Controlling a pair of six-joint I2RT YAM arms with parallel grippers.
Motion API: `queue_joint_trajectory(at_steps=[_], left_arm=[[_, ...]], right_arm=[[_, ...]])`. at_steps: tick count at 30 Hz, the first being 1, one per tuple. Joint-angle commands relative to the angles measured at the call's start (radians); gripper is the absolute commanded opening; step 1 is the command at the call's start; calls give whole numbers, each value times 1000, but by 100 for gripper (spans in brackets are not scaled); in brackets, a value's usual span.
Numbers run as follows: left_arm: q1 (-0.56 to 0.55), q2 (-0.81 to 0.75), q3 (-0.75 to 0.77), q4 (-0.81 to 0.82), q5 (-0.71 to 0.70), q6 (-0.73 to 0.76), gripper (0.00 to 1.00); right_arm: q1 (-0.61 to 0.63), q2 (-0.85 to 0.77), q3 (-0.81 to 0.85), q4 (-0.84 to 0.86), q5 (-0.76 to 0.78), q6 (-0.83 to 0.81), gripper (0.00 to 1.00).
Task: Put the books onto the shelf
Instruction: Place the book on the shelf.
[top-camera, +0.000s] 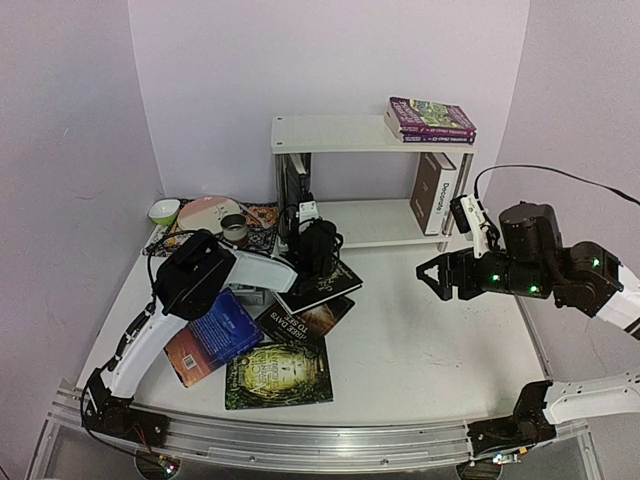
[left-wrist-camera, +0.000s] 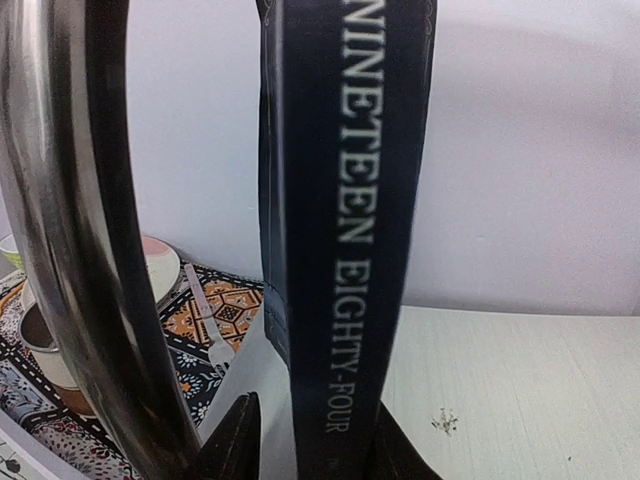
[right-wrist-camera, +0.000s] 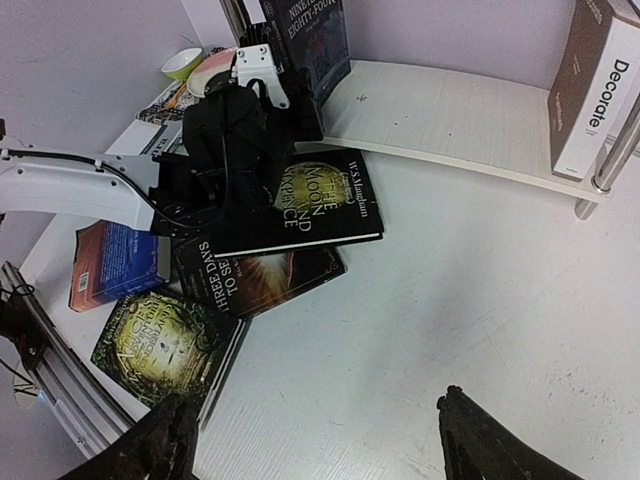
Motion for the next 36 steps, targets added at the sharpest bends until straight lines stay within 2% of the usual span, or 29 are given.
queue_joint_trajectory(at_steps=[1, 15, 21, 26, 30, 36], left_arm=[[-5, -107, -30, 54, -20, -23, 33], [-54, -199, -131, 55, -55, -9, 40], [-86, -314, -290, 56, -83, -12, 43], [-144, -484, -483, 53, -97, 14, 48], [-224, -632, -659, 49, -111, 39, 49], [-369, -800, -870, 45, -266, 167, 52]], right_arm=[[3, 3, 22, 4, -5, 9, 83], [4, -2, 18, 4, -10, 9, 84], [3, -7, 9, 6, -9, 7, 84], [3, -4, -4, 11, -11, 9, 88], [3, 0, -24, 23, -22, 17, 88], [2, 9, -60, 46, -40, 36, 89]])
